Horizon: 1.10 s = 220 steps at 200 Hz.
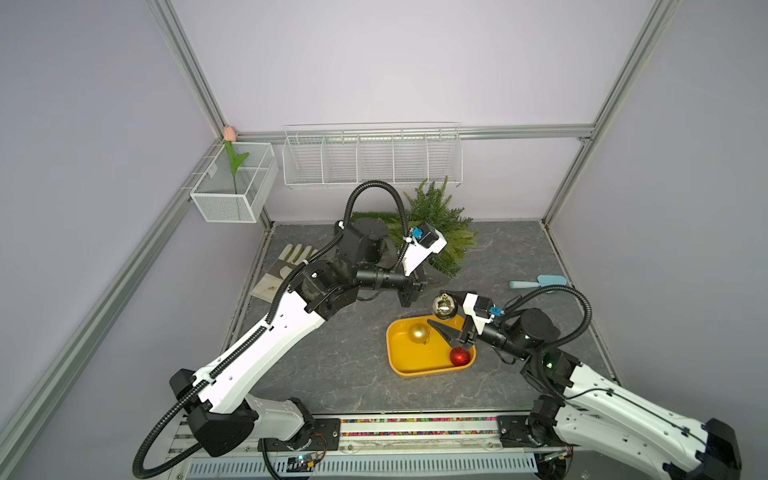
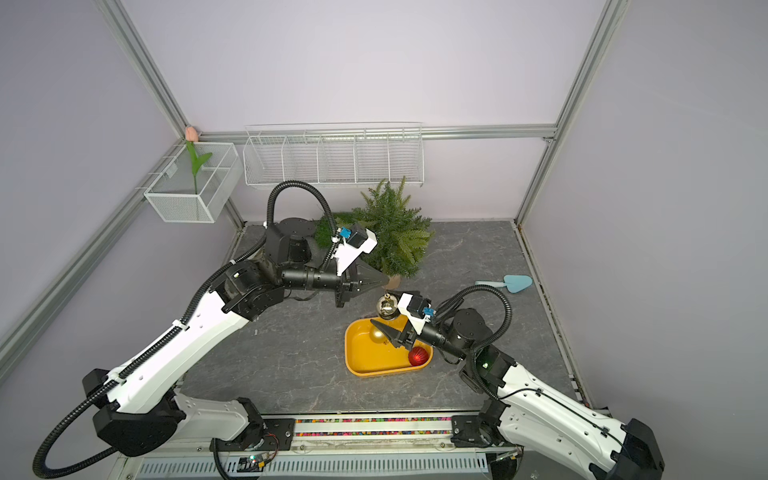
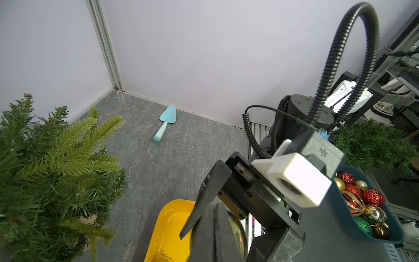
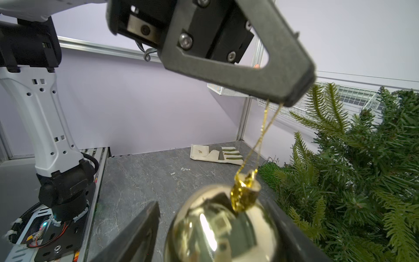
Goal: Decorate the small christmas tree with ornaments
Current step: Pick up an ornament from the container.
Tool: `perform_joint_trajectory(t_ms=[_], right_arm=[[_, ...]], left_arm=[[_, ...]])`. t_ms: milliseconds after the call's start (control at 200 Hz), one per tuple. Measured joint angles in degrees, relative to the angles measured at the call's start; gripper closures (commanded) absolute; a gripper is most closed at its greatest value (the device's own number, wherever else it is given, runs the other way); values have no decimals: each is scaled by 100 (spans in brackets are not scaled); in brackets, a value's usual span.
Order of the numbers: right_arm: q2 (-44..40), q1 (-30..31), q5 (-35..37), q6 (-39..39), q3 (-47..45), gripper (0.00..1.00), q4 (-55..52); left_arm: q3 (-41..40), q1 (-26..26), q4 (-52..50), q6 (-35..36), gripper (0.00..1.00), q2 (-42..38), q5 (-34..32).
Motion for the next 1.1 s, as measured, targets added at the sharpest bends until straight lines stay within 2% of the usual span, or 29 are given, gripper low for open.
perform_joint_trajectory(t_ms=[195,495,615,645,720,790,905,1100], right_arm=[[-2,0,44,31,0,40,50],[-11,0,94,35,9,44,52],[-66,0,328,-96,164,45,-337],[-83,2,409,-146,238,45,-466],[-129,0,619,-321,452,46,-833],[-175,0,815,-507,645,47,-1174],[-227,0,1080,-831,874,47,-1690],[-245,-7,1381,-1510,1150,48,-2610]], left_arm=[[0,-9,0,-4,100,0,-2],[2,-28,-2,-46,100,0,-24],[2,-37,-20,-46,100,4,-98],[2,-37,-24,-46,90,7,-138],[17,-37,-39,-83,58,39,-269],[44,-35,-33,-114,41,94,-376],[44,-37,0,-229,31,120,-557],[20,-37,299,-391,22,9,-868]])
